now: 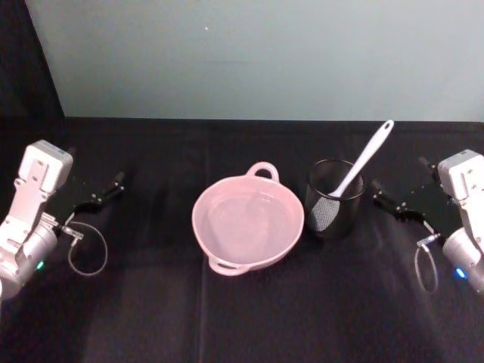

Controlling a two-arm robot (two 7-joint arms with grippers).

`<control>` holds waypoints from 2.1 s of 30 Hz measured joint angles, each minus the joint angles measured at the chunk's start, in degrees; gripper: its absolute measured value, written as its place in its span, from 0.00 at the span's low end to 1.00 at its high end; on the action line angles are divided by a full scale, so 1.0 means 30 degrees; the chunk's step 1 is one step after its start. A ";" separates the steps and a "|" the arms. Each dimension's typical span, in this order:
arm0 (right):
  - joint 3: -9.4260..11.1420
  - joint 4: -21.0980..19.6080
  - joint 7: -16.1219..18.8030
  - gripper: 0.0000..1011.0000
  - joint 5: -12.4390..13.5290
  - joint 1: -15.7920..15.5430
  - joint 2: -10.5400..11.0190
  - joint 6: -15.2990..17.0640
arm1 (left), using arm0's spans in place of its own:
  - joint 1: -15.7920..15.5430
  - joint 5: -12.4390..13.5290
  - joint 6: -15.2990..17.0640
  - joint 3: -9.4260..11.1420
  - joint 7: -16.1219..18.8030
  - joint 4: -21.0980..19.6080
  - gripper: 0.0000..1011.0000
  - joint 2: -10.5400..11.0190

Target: Use the one hand to pick up the spoon and stir the clear water in the bowl.

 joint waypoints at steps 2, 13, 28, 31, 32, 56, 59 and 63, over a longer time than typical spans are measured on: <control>0.0153 -0.0280 -0.0241 0.99 -0.0190 -0.0135 0.0071 0.0243 | 0.0000 0.0000 0.0001 0.0001 0.0000 0.0001 1.00 0.0001; 0.2670 -0.3371 0.0812 0.99 0.2630 -0.2430 0.1076 0.1747 | 0.0000 -0.0001 0.0001 0.0001 0.0000 0.0000 1.00 0.0000; 0.4910 -0.2344 0.6241 0.99 1.0453 -0.0542 -0.0478 0.6720 | 0.0000 0.0000 0.0001 0.0001 0.0000 0.0000 1.00 0.0000; 0.4918 -0.1594 0.6427 0.99 1.1413 0.0182 -0.0859 0.7559 | -0.0001 0.0000 0.0000 0.0000 0.0000 0.0000 1.00 0.0000; 0.4913 -0.1336 0.6451 0.99 1.1662 0.0374 -0.0961 0.7748 | 0.0000 0.0000 0.0001 0.0001 0.0000 -0.0001 1.00 0.0000; 0.3459 0.1732 0.7026 0.99 1.3132 0.2880 -0.2177 0.7507 | 0.0000 0.0000 0.0000 0.0001 0.0000 0.0000 1.00 0.0001; 0.3472 0.1729 0.7020 0.99 1.3124 0.2875 -0.2173 0.7538 | 0.0000 0.0001 0.0000 0.0001 0.0000 -0.0001 1.00 0.0000; 0.3492 0.1725 0.7009 0.99 1.3117 0.2869 -0.2168 0.7566 | 0.0000 0.0000 0.0000 0.0000 0.0000 0.0000 1.00 0.0000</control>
